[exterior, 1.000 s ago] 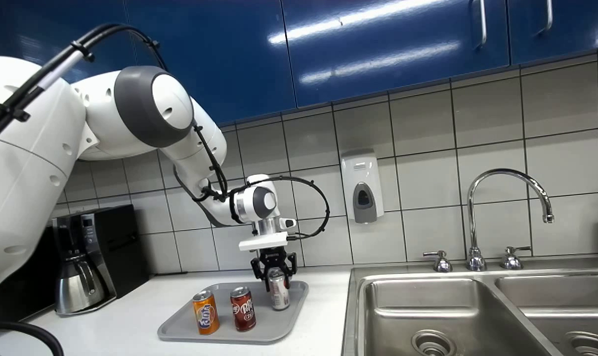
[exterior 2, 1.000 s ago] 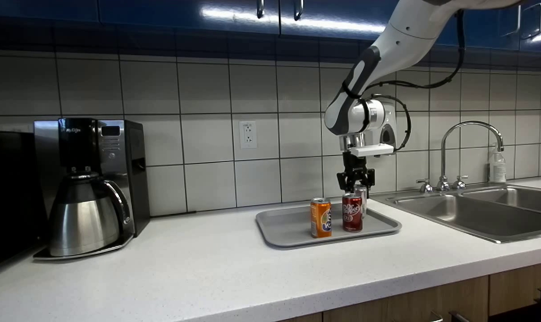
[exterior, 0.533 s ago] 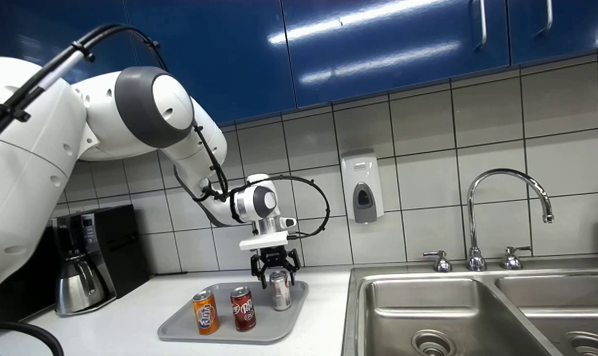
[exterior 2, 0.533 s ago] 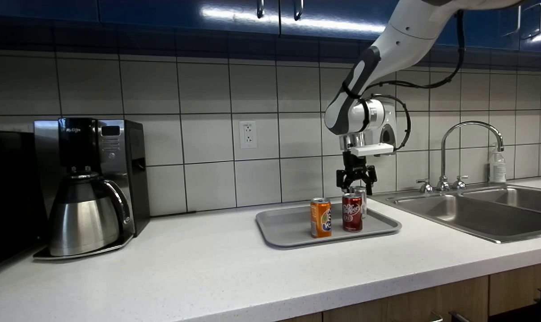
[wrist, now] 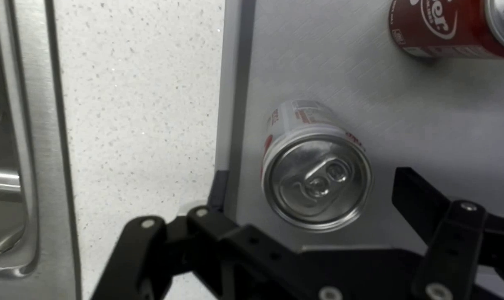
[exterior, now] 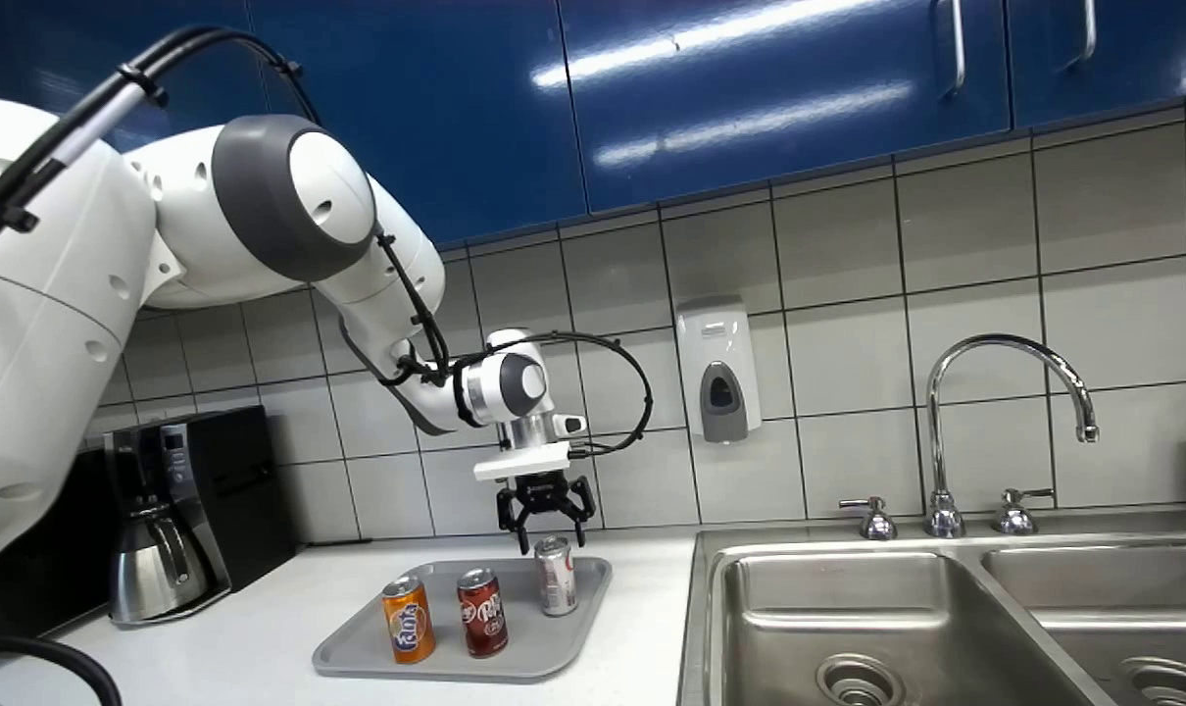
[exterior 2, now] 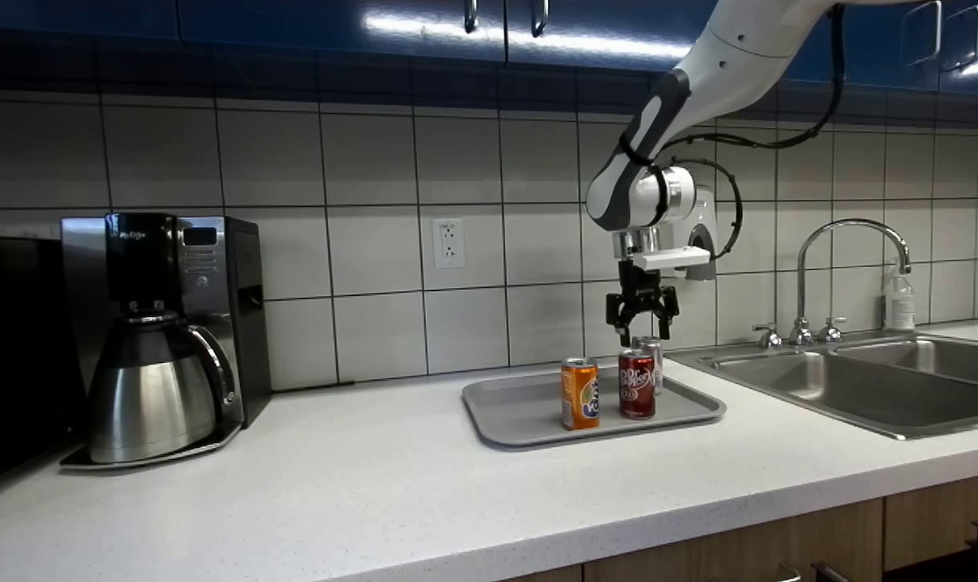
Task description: Shift the two cans to the tray
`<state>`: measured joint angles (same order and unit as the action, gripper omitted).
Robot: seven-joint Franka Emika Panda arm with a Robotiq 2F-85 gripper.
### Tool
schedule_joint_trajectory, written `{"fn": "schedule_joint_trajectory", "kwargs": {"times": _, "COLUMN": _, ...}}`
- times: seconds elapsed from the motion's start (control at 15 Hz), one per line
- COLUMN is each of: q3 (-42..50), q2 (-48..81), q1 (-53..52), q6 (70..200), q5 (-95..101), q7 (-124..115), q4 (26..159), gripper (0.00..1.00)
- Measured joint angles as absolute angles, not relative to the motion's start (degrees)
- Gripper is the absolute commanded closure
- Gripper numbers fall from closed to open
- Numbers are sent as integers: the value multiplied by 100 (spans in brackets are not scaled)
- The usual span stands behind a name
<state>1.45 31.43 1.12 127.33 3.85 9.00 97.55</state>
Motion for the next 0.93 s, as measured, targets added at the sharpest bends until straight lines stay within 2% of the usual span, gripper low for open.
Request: {"fn": "schedule_joint_trajectory", "kwargs": {"times": 0.93, "q3": 146, "q2": 2289, "q1": 262, "q6": 12754, "q5": 368, "q7": 917, "q4": 10256, "gripper": 0}}
